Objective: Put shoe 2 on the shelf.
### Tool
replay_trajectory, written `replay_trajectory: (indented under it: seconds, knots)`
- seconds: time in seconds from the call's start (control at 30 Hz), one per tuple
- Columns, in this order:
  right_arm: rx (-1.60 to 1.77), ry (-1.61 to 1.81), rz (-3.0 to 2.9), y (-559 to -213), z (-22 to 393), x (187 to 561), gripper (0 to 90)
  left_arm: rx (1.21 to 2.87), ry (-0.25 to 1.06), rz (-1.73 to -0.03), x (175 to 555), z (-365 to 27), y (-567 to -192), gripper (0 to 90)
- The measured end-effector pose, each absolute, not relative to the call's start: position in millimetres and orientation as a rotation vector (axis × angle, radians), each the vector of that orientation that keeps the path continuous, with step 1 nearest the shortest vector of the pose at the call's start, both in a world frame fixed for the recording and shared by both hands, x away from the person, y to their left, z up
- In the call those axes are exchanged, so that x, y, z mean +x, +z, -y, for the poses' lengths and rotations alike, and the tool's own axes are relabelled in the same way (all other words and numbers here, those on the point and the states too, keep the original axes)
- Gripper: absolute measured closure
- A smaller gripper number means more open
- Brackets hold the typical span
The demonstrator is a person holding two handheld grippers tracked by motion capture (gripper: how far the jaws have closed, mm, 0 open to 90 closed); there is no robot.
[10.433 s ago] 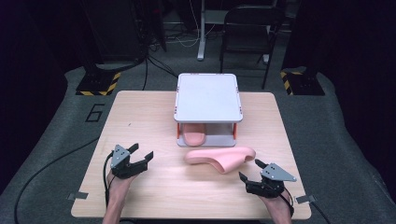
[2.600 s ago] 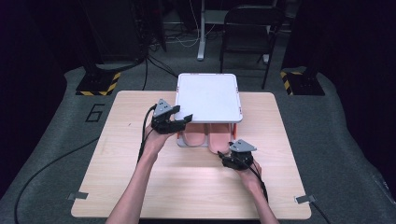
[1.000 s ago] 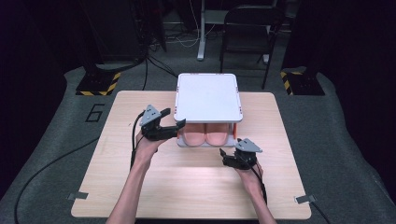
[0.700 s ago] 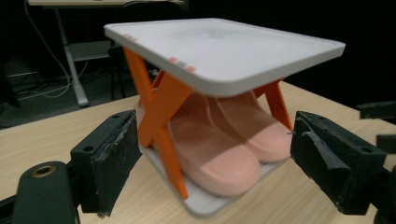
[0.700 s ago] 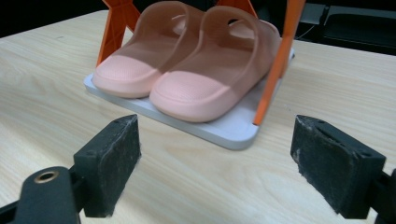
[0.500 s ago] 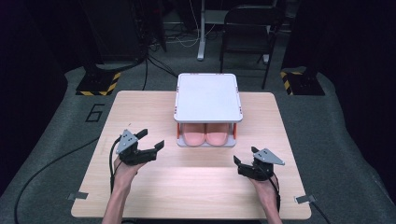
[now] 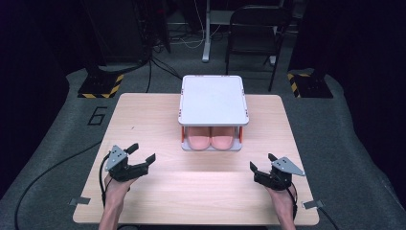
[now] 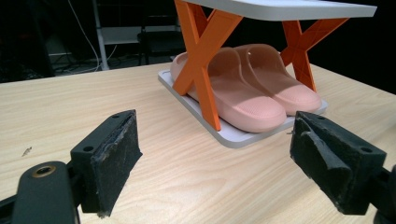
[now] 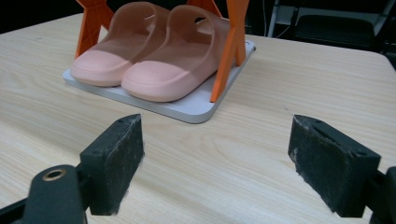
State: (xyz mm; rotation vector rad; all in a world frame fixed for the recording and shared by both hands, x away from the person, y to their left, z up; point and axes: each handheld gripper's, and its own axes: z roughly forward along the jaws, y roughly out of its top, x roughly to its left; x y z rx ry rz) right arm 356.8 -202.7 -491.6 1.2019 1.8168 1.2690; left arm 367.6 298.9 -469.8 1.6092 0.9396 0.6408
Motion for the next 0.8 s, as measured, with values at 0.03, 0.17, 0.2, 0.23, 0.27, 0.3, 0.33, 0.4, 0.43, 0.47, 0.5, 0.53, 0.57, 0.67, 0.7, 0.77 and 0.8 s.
replay_trajectory:
  seconds: [0.03,0.17,0.2,0.23,0.27,0.3,0.33,0.4,0.43,0.47,0.5,0.53,0.57,0.67,0.7,0.77,0.8]
  knots:
    - [1.204,1.252,-1.811,-491.2,203.8,356.2,17.9,1.610,0.644,-0.938,367.2,-299.1,-470.6,15.6]
    - [1.204,1.256,-1.811,-491.4,208.7,355.5,18.0,1.611,0.645,-0.955,365.2,-301.7,-475.9,15.6]
    - [1.206,1.254,-1.807,-491.5,209.5,355.8,18.0,1.620,0.647,-0.956,365.2,-303.4,-476.7,15.6]
    - [1.211,1.251,-1.807,-491.4,210.0,355.5,18.0,1.608,0.643,-0.964,364.9,-303.6,-477.7,15.6]
    - [1.213,1.254,-1.805,-491.4,210.3,355.3,18.2,1.607,0.648,-0.968,364.7,-304.6,-478.4,15.6]
    - [1.206,1.253,-1.807,-491.5,211.4,354.9,18.2,1.604,0.650,-0.972,364.5,-305.4,-479.1,15.6]
    - [1.206,1.250,-1.810,-491.4,212.0,354.3,18.3,1.607,0.652,-0.975,364.1,-306.6,-479.6,15.6]
    - [1.212,1.247,-1.809,-491.4,212.7,352.7,18.5,1.601,0.658,-0.976,364.0,-308.3,-481.5,15.6]
    - [1.215,1.244,-1.806,-491.6,213.0,352.0,18.5,1.598,0.660,-0.983,363.6,-309.0,-482.8,15.6]
    - [1.212,1.244,-1.808,-491.7,213.7,351.4,18.6,1.593,0.664,-0.982,363.9,-310.0,-484.2,15.6]
    - [1.210,1.243,-1.812,-491.6,214.5,350.3,18.7,1.591,0.667,-0.990,363.8,-311.0,-485.7,15.7]
    - [1.210,1.241,-1.810,-491.5,215.7,349.3,18.7,1.592,0.665,-0.995,363.9,-312.1,-487.2,15.7]
    - [1.214,1.236,-1.804,-491.5,216.5,348.1,18.7,1.589,0.664,-1.003,364.1,-312.8,-488.9,15.7]
    - [1.217,1.243,-1.802,-491.6,219.1,345.2,18.7,1.592,0.658,-1.013,365.4,-314.7,-491.5,15.7]
    - [1.219,1.247,-1.800,-491.7,219.4,344.4,18.7,1.594,0.658,-1.015,365.7,-315.3,-491.3,15.7]
    - [1.220,1.241,-1.803,-491.7,220.2,342.9,18.7,1.585,0.660,-1.017,366.1,-315.9,-491.3,15.7]
    - [1.210,1.254,-1.799,-492.3,220.2,342.8,18.7,1.582,0.661,-1.017,366.3,-316.1,-491.5,15.7]
